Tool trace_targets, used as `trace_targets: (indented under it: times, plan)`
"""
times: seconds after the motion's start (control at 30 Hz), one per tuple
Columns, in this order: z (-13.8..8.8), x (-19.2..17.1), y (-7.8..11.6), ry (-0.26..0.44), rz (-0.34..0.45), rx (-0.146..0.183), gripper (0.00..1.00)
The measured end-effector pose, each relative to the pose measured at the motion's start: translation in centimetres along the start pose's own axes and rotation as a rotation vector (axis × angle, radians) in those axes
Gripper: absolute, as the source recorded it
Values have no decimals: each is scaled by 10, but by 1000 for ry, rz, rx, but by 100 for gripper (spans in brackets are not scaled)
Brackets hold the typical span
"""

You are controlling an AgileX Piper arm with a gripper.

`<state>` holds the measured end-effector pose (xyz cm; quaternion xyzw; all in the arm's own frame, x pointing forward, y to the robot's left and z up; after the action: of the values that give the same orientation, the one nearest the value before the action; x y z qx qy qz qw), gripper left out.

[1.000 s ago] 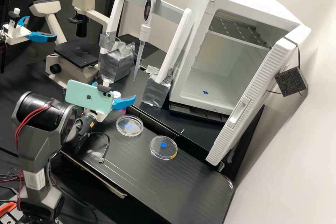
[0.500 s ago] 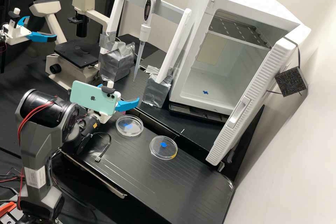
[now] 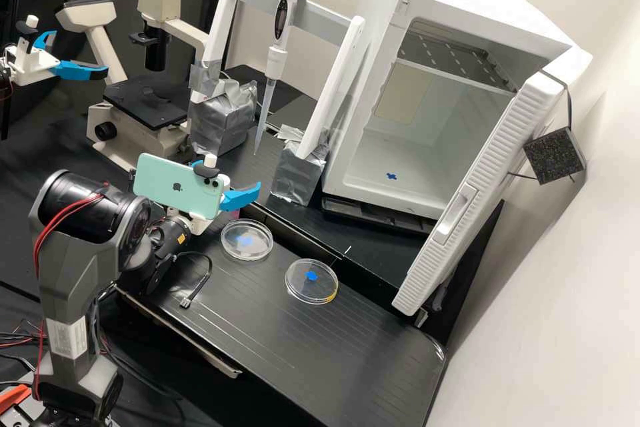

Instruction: Open the bottle

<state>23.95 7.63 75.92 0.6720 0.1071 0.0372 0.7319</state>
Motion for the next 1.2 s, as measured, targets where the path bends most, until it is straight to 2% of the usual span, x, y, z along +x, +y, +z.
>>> trace_targets:
  times: [1.2]
  plan:
    - [-5, -1, -4, 17, -15, 3, 0]
